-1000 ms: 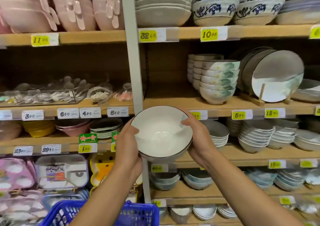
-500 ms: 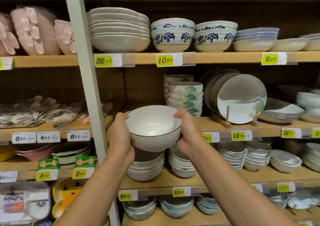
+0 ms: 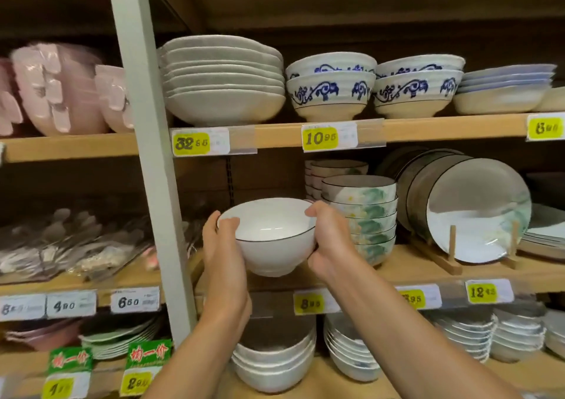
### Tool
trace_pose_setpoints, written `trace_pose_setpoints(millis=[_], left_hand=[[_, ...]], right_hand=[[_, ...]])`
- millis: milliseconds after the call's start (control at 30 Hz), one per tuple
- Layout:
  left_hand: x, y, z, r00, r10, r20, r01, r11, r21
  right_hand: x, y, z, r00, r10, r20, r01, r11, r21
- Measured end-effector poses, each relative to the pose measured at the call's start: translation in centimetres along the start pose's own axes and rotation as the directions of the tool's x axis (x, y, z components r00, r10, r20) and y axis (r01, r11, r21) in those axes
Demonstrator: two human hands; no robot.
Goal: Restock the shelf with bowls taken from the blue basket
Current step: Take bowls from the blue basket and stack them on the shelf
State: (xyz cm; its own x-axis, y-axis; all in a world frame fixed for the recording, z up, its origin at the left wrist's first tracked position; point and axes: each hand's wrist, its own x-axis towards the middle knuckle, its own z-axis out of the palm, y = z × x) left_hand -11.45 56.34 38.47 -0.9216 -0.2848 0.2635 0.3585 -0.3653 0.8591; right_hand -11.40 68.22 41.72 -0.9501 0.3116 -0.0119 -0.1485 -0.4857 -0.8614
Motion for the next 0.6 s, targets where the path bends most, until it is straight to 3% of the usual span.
trace_pose_setpoints(millis=[200,367,467,600], left_hand=[[3.2,-2.5,-0.2,0.999,-0.021,0.029,0.021,1.0,0.004],[7.3,-2.0,-0.1,0.959,-0.275,-0.067,0.26,0.949,-0.178],[8.2,-1.6,-0.1,0.948,-0.308,-0.077,0.289,0.938,-0.189],[8.8,-1.4,0.0,0.951,-0.308,-0.042,0.297,0.94,-0.167]], right_hand=[[3.2,2.9,1.8,0.998,-0.041,-0.039,0.041,0.999,-0.01],[5.8,4.1,0.5,0.996,-0.075,0.046,0.079,0.993,-0.089],[7.9,2.8,0.3,0.992,0.043,0.118,-0.033,0.996,-0.087],[9.6,2.0,1.1,0.936,0.228,0.27,-0.229,0.973,-0.026]])
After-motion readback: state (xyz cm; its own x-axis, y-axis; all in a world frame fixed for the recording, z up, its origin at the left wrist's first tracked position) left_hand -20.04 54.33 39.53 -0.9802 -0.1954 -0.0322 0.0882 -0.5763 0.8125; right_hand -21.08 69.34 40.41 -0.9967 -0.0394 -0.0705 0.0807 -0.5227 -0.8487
